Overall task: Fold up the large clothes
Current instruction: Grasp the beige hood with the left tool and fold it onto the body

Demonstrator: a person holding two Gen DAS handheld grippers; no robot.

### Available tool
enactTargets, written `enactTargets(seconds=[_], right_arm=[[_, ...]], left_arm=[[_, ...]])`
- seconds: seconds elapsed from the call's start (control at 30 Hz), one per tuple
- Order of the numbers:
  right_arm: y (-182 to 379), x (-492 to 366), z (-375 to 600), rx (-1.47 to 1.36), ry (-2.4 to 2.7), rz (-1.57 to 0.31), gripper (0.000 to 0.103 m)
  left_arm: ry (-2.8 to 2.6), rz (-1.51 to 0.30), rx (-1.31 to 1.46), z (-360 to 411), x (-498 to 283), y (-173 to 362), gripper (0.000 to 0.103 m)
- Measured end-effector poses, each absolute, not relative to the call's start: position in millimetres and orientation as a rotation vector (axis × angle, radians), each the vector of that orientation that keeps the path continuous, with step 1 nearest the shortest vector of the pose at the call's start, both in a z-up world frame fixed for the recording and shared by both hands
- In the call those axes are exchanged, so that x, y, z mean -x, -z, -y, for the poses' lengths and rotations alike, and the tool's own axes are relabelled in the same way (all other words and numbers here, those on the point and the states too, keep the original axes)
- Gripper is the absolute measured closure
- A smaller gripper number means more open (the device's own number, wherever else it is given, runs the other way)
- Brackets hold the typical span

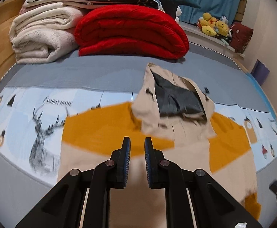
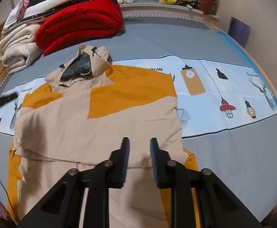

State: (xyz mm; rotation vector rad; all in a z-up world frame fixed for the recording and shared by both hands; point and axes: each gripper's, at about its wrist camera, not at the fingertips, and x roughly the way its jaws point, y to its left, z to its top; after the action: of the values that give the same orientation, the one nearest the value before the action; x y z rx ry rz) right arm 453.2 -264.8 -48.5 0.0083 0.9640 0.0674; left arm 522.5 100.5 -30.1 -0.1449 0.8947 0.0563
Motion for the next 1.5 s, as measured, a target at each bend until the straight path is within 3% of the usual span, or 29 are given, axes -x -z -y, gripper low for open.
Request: enactTargets(seconds=[0.33,0.37,0.43,0.5,0.73,0.83,0.87,0.9,0.93,1.13,1.5], right_arm=[[66,-474,282,0.006,0.018,-1.041,0.084],[69,-477,283,0.007,0.021,-1.053,0.084],[73,-480,285,0.004,0.023,-1.064,0.084],[76,-484,286,0.005,0.025,-1.072,0.084],[88,-493,286,0.008,0.025,-1.106,0.084],[92,-495,287,0.003,0.020,-1.120,0.084],[93,-496,287,0.005,0.022,-1.123,0.084],[93,-497,287,0.004,0.024,-1.124,0.084],[93,-497,288,-0.003,0.025,-1.124,0.084],[88,-495,293,-0.021,0.018,-1.118,0.084],[62,-482,291,-0.071,-0.010,-1.067,0.084]], left_arm=[[0.008,-0.986,0.087,-80,-668,63,0.088],[0.004,-0.992,0.096,-78,-683,67,0.086],[-0.004,-1.009,0.134,-77,-711,77,0.061],[-0.037,-1.031,0.182,-79,-739,90,0.051],[-0.136,-1.104,0.228,-80,-802,131,0.051],[-0.149,-1.126,0.217,-75,-816,142,0.053],[-0.138,-1.141,0.200,-72,-819,146,0.059],[-0.129,-1.164,0.164,-68,-822,150,0.084],[-0.137,-1.197,0.093,-63,-824,153,0.095],[-0.057,-1.062,-0.060,-36,-781,98,0.099],[0.243,-0.827,-0.223,25,-557,-1,0.100]])
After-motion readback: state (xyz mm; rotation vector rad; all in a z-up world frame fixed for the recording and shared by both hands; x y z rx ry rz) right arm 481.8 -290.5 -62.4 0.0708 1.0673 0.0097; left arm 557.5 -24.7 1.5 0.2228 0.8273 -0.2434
